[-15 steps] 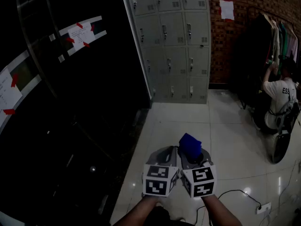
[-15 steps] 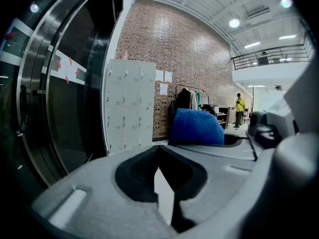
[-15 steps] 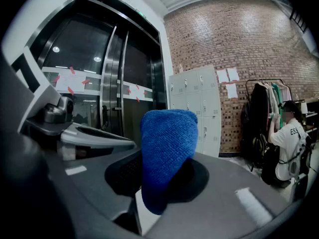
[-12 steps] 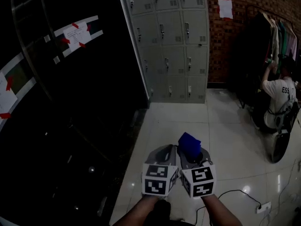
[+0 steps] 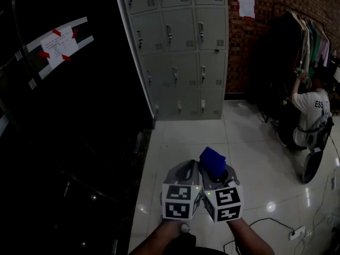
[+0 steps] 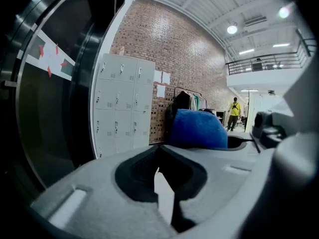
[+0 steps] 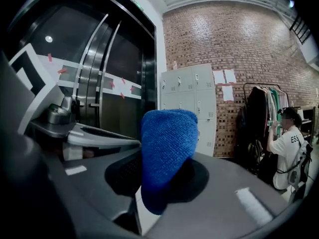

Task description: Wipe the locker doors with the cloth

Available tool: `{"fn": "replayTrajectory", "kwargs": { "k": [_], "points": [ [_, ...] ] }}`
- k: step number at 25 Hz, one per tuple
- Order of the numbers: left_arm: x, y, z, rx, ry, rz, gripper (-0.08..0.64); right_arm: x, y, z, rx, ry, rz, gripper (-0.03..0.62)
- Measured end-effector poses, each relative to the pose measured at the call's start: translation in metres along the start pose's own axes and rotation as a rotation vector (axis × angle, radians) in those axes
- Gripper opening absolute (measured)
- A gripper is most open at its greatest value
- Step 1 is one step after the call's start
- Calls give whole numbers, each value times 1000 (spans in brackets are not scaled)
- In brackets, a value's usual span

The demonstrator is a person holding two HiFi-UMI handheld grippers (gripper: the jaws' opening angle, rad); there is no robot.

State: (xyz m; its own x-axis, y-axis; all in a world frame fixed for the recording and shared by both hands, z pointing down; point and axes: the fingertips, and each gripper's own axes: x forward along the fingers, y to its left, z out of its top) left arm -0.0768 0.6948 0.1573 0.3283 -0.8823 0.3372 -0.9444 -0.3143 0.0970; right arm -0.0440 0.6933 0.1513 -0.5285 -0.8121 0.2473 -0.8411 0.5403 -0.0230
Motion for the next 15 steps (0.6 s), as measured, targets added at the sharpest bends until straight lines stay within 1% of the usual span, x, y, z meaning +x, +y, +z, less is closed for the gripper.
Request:
{"fn": "replayTrajectory", "kwargs": {
  "k": [2, 4, 9, 15],
  "points": [
    [21, 20, 11, 12, -6, -17, -5, 28, -6, 9, 1, 3, -26, 87],
    [39, 37, 19, 3, -7, -42, -5, 53, -10, 17, -3, 10, -45, 87],
    [74, 72, 29, -4, -10, -88, -5, 103, -15, 23, -28, 28, -79, 87],
    [119, 96, 38, 8, 0, -98, -5, 146, -39, 25, -4, 35, -104, 87]
  ]
}}
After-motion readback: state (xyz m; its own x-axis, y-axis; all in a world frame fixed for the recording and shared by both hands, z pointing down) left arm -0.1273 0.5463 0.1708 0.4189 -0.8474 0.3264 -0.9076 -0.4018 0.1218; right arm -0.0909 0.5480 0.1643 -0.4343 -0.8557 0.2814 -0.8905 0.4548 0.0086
